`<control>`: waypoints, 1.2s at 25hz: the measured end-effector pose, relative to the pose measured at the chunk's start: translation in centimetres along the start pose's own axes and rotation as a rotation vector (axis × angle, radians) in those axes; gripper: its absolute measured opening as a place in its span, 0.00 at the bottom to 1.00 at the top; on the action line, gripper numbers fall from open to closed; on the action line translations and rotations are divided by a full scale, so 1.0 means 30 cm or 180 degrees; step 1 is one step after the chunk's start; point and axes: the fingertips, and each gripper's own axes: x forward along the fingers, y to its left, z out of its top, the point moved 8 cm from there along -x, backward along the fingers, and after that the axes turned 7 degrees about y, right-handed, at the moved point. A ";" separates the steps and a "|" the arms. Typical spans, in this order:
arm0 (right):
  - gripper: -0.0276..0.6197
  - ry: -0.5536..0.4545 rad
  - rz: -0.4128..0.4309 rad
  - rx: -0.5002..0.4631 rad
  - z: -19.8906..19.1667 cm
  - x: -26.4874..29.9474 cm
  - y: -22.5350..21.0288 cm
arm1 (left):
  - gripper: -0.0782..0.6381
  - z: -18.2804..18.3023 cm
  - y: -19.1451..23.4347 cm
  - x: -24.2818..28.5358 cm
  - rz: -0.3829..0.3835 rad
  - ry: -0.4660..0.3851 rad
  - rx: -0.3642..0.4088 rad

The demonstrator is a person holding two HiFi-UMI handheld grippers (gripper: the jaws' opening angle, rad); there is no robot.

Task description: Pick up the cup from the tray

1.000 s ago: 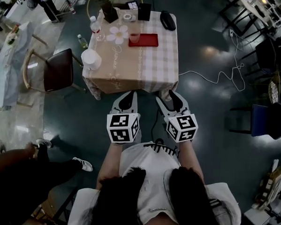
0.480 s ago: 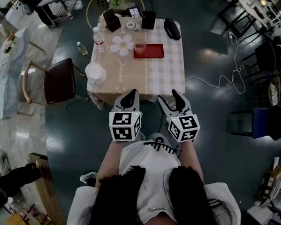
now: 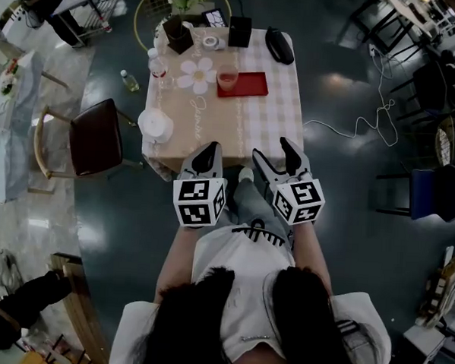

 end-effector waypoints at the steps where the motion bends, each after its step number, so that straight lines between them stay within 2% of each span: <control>1: 0.52 0.0007 0.0006 -0.0007 0.003 0.011 -0.007 | 0.12 0.007 0.003 0.007 0.0010 -0.0007 0.0004; 13: 0.62 0.0045 0.0136 -0.0169 0.106 0.245 -0.139 | 0.12 0.129 0.070 0.195 0.0148 0.0009 -0.0023; 18: 0.66 0.0067 0.0287 -0.0291 0.149 0.373 -0.192 | 0.12 0.176 0.102 0.288 0.0236 0.0034 -0.0127; 26: 0.67 0.0243 0.0551 -0.0523 0.170 0.601 -0.267 | 0.12 0.240 0.176 0.419 0.0428 0.0021 -0.0286; 30: 0.71 0.0261 0.0740 -0.0616 0.188 0.697 -0.287 | 0.12 0.260 0.195 0.472 0.0511 0.0080 -0.0351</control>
